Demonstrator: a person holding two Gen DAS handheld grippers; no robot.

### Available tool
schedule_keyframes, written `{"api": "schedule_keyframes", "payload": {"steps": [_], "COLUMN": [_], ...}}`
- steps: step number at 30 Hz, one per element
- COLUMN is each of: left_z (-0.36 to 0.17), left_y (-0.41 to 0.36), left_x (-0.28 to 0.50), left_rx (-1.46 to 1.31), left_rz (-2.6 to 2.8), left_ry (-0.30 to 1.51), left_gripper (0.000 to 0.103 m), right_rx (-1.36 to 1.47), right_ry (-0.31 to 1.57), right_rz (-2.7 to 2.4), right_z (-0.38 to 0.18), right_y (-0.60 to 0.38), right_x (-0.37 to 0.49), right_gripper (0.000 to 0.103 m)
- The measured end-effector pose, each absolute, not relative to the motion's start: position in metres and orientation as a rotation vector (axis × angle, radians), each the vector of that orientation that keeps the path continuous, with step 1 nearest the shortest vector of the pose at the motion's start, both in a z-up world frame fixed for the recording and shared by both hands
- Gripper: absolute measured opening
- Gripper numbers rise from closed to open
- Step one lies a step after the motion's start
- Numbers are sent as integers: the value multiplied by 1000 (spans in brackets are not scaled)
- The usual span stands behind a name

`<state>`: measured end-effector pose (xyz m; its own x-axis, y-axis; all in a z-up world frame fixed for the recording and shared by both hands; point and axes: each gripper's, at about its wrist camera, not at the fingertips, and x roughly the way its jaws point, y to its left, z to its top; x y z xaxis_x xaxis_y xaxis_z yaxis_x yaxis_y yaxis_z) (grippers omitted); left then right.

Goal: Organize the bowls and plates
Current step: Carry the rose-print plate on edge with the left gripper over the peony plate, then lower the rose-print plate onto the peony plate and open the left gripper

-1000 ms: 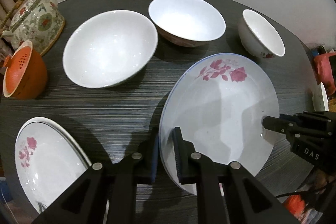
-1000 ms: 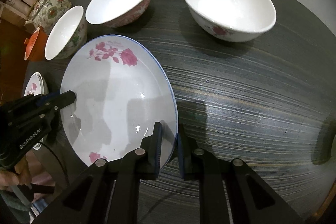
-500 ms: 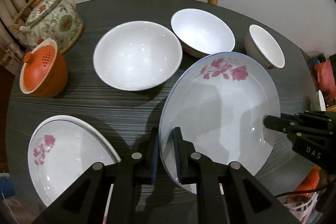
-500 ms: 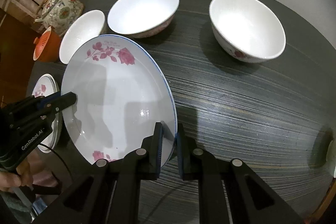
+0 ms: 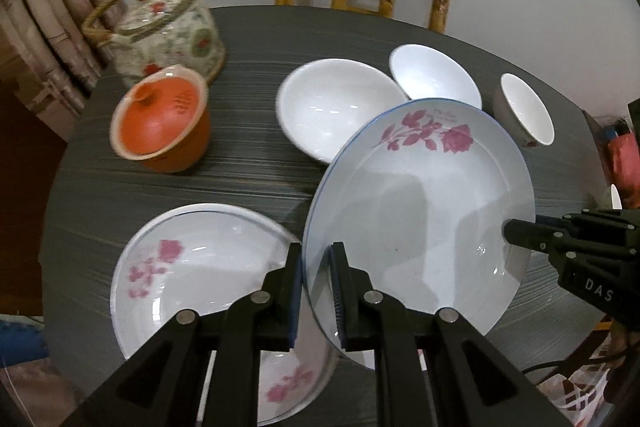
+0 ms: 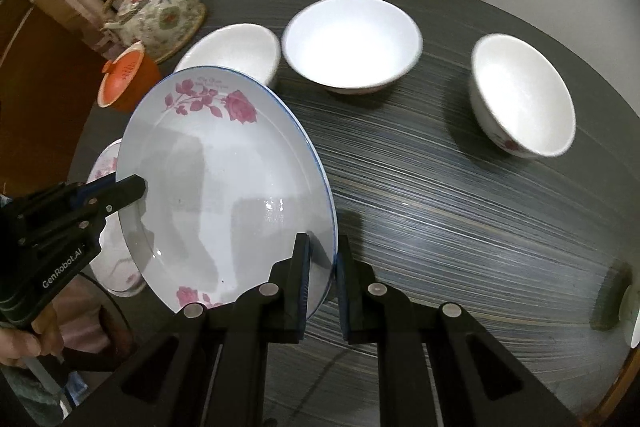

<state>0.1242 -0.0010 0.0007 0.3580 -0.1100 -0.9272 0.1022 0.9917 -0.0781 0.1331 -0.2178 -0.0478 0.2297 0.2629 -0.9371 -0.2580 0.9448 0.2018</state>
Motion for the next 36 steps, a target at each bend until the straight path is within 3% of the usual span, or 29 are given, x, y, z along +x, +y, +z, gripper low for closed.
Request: {"api": "schedule_keyframes", "payload": {"steps": [19,36], "left_z": [-7,-30], "left_y": [121,144], "left_x": [97,98], "left_rx": [-68,-87], "left_rz": [7,22], "left_ry": [1223,1258], "left_gripper": [14,16], "right_rx": [-76,-94], "right_ry": [1319,1355], "right_rz": [479,473], "right_z": [-50,-70], "right_y": [-101,-67], "right_x": [121,117], "right_gripper": [13,13]}}
